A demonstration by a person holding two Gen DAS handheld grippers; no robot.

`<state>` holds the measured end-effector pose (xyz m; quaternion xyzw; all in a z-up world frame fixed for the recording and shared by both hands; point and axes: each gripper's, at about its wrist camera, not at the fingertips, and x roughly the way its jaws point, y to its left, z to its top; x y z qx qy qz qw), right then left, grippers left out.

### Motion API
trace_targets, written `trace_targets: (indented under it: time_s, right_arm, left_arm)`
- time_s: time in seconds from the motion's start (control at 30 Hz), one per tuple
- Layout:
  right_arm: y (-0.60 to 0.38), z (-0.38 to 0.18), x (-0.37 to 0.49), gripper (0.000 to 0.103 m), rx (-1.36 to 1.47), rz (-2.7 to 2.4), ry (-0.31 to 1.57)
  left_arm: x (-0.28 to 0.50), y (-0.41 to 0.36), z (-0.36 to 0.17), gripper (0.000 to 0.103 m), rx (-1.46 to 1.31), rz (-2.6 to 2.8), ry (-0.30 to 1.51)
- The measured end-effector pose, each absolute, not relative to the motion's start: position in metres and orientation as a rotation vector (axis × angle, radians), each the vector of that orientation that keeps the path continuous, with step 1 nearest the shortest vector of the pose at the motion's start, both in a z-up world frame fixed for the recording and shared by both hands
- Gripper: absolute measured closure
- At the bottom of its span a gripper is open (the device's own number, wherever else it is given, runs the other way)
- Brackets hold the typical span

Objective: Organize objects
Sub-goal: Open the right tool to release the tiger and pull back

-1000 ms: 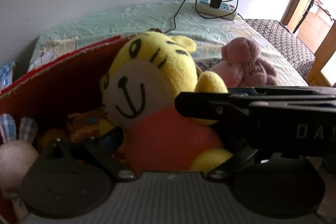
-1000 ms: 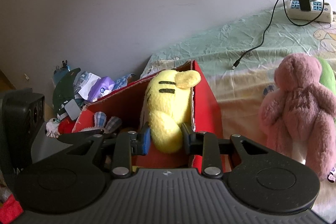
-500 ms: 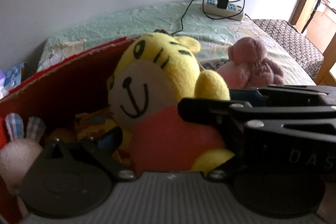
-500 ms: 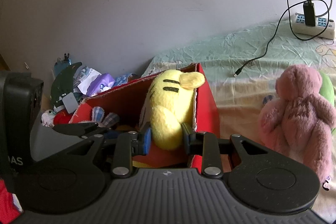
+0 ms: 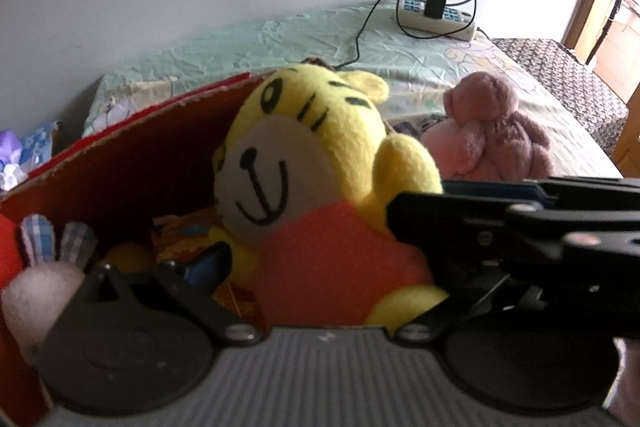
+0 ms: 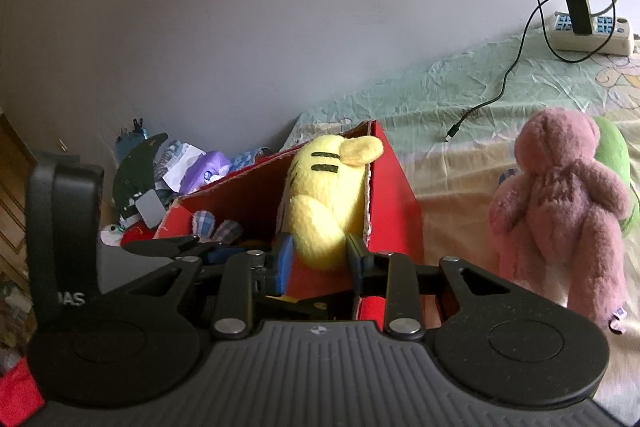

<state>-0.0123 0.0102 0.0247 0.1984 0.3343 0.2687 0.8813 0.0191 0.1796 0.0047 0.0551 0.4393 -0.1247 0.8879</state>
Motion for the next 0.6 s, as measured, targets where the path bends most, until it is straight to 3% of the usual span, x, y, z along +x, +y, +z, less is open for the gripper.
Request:
trace_targets:
  time_s: [0.6]
  right_arm:
    - [-0.054,0.019,-0.02,0.07,0.49,0.593,0.736]
  left_arm:
    - [-0.002,0.16,0.019,0.004,0.098,-0.048,0.92]
